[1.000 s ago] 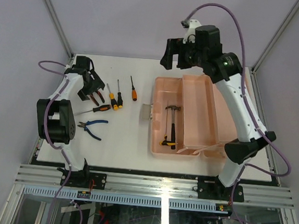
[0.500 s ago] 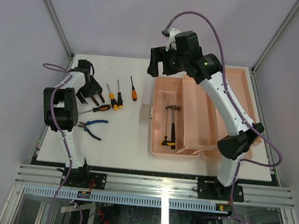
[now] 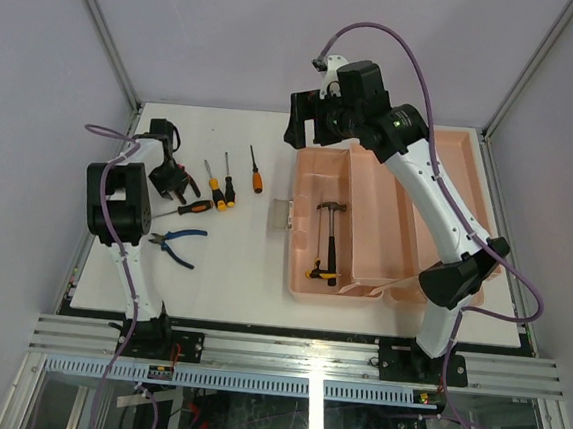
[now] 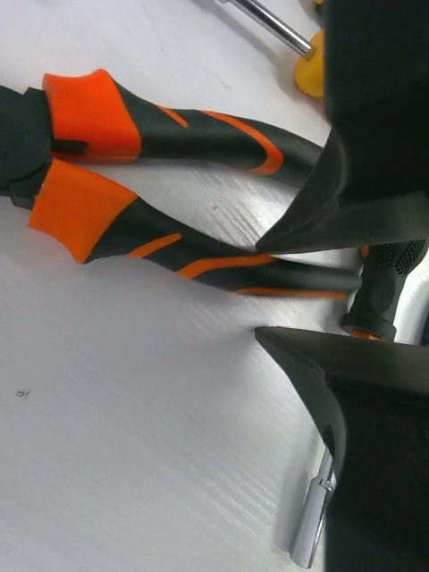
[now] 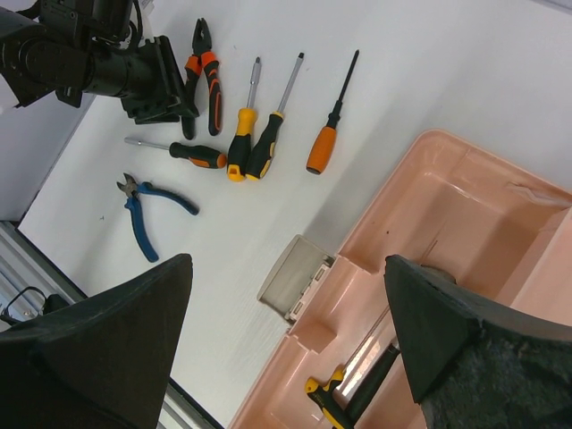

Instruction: Pack the tool kit

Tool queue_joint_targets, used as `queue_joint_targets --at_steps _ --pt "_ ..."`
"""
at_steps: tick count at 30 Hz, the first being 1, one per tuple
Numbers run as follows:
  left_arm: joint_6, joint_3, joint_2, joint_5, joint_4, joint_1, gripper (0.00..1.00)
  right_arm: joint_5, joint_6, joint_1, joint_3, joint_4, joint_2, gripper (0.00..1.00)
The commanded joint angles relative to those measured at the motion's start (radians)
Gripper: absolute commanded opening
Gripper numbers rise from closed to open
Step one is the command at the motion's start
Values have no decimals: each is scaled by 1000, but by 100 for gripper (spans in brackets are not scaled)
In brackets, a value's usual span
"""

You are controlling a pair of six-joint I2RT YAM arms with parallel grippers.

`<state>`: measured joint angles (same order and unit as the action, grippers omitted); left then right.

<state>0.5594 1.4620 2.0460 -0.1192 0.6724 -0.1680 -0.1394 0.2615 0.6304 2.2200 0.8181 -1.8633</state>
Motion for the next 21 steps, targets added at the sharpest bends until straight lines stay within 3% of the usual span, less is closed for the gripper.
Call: queue_joint_targets --at_steps 1,4,10,21 --pt "-24 23 37 -9 -29 -11 29 21 -3 2 29 -17 39 95" --pt "-27 15 43 6 -27 -11 0 23 -5 2 43 -5 31 95" --pt "-46 40 -9 59 -9 -2 0 26 -9 2 13 -13 43 95" --pt "-165 208 -214 85 -27 135 0 7 -4 1 -31 -43 52 95"
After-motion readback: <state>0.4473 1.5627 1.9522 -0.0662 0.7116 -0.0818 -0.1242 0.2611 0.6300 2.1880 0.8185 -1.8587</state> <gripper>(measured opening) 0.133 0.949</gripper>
